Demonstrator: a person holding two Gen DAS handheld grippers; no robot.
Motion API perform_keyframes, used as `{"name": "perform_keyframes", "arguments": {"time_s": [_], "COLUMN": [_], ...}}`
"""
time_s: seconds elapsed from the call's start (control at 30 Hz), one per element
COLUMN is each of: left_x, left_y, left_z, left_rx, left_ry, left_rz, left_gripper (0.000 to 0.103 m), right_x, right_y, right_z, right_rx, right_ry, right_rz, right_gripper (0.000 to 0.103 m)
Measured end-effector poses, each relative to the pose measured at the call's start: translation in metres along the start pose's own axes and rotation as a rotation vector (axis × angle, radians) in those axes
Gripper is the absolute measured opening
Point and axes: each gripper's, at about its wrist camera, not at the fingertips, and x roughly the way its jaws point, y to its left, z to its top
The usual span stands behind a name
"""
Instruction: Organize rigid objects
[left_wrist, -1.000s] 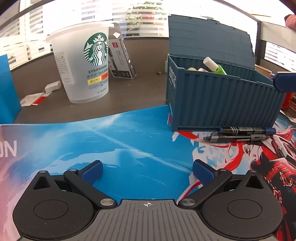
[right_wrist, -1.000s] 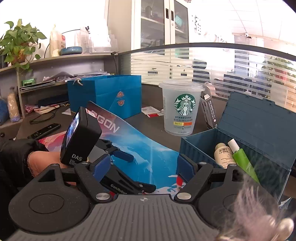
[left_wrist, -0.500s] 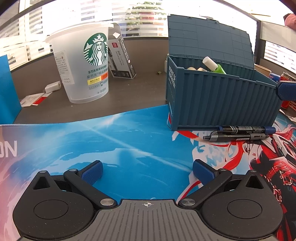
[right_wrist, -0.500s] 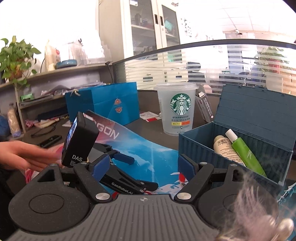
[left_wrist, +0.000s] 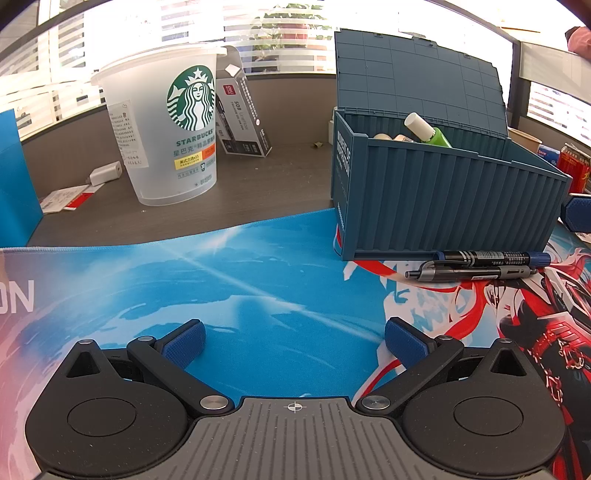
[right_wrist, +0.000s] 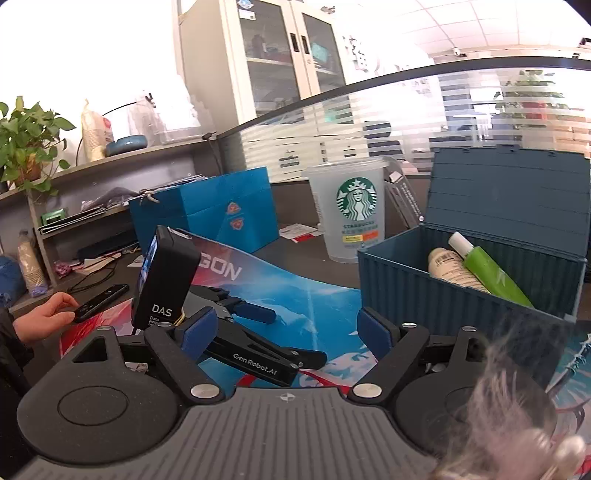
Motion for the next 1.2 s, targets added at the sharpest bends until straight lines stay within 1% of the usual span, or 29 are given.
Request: {"name": "perform_keyframes", "arguments": {"time_s": [0.6, 0.7, 0.87, 1.2], "left_x": [0.0, 0.0, 0.0, 0.0], "left_y": [-0.001, 0.001, 0.0, -0.001], "left_z": [0.0, 0.0, 0.0, 0.0], "left_rx": [0.0, 0.0, 0.0, 0.0], "left_ry": [0.0, 0.0, 0.0, 0.0], "left_rz": [0.0, 0.0, 0.0, 0.0], "left_gripper": [0.103, 0.103, 0.103, 0.103], "right_x": [-0.004, -0.006, -0.004, -0.003], "right_y": [-0.004, -0.004, -0.002, 0.001], "right_z": [-0.013, -0.017, -0.022, -0.025], "right_rx": [0.057, 0.084, 0.1, 0.116], "right_ry": [-0.01, -0.019, -0.009, -0.012], "right_rz": [-0.005, 0.003, 0.01, 0.013], "right_gripper": [0.083, 0.084, 0.084, 0.087]}}
